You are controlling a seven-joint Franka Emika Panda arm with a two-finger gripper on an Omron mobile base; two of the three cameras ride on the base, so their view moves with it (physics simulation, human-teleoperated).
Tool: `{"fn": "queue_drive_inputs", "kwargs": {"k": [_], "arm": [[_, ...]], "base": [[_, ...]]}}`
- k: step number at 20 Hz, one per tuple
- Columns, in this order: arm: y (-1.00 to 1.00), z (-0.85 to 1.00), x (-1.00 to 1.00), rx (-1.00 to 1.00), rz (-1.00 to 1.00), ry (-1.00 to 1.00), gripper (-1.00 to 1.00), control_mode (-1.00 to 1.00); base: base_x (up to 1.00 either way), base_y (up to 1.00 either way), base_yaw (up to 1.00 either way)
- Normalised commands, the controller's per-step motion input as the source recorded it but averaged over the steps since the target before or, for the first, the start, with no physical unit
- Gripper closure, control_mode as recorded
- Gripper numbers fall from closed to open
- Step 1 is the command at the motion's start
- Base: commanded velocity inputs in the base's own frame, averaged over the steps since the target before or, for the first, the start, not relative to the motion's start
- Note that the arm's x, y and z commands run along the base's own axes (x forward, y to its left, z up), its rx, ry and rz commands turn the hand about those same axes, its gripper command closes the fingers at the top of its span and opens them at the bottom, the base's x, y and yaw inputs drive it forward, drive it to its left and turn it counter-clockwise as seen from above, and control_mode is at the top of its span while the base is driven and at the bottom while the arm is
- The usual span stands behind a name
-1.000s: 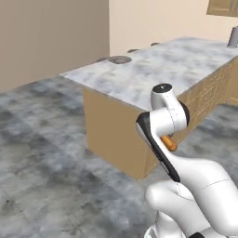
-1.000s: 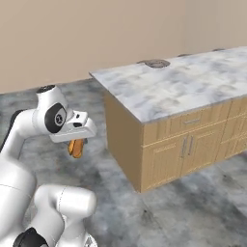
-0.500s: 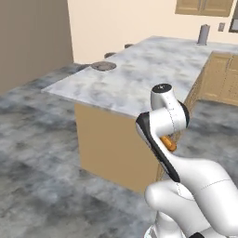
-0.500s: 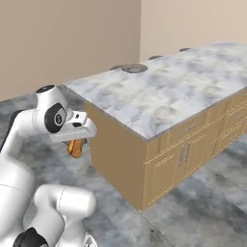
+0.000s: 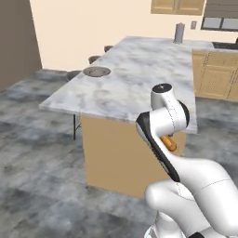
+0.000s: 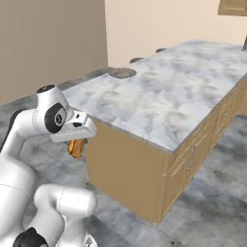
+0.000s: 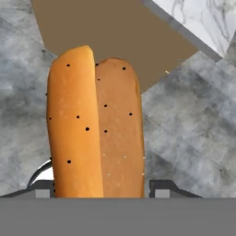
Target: Move the hot dog bun to the plate on the dining table and place the condiment next to that plate. Then navigate to the fridge and take the sausage and place it on the plate as well.
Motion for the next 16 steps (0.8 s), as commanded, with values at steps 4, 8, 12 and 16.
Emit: {"fn": "queue_drive_inputs", "kwargs": {"k": [4, 8, 12, 16], "arm": [[0.0, 0.0, 0.0, 0.0, 0.0, 0.0, 1.0, 1.0], [0.0, 0.0, 0.0, 0.0, 0.0, 0.0, 1.0, 1.0], [0.0, 0.0, 0.0, 0.0, 0.0, 0.0, 1.0, 1.0], [0.0, 0.0, 0.0, 0.0, 0.0, 0.0, 1.0, 1.0]], "base": [[0.18, 1.0, -0.4], [0.15, 1.0, -0.4], [0.09, 1.0, -0.41], [0.0, 1.0, -0.41]]}}
